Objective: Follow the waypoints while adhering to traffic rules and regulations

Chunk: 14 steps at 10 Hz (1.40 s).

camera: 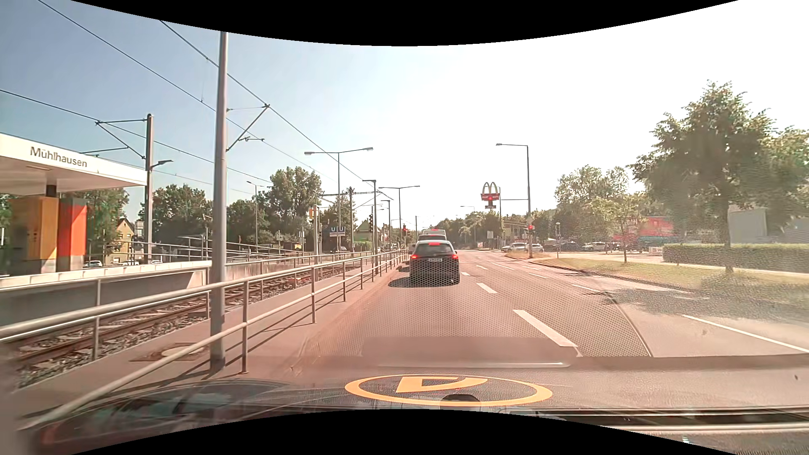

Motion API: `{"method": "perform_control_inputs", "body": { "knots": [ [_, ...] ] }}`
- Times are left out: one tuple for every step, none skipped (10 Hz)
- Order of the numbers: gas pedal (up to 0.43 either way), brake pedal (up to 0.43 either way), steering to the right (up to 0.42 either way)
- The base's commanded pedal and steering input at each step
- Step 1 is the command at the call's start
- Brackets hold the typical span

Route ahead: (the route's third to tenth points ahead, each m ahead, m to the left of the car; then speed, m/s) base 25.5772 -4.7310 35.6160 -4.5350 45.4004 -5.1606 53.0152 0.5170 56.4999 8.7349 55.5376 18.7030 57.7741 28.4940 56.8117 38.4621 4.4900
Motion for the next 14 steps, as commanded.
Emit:
{"method": "perform_control_inputs", "body": {
  "knots": [
    [0.0, 0.0, 0.003],
    [0.0, 0.0, 0.003],
    [0.0, 0.0, 0.001],
    [0.0, 0.0, 0.0],
    [0.0, 0.0, 0.0],
    [0.0, 0.037, 0.0],
    [0.0, 0.104, 0.0],
    [0.0, 0.134, -0.003],
    [0.0, 0.159, -0.007],
    [0.0, 0.171, -0.009],
    [0.0, 0.177, -0.009],
    [0.0, 0.177, -0.009],
    [0.0, 0.177, -0.009],
    [0.0, 0.171, -0.009]
  ]
}}
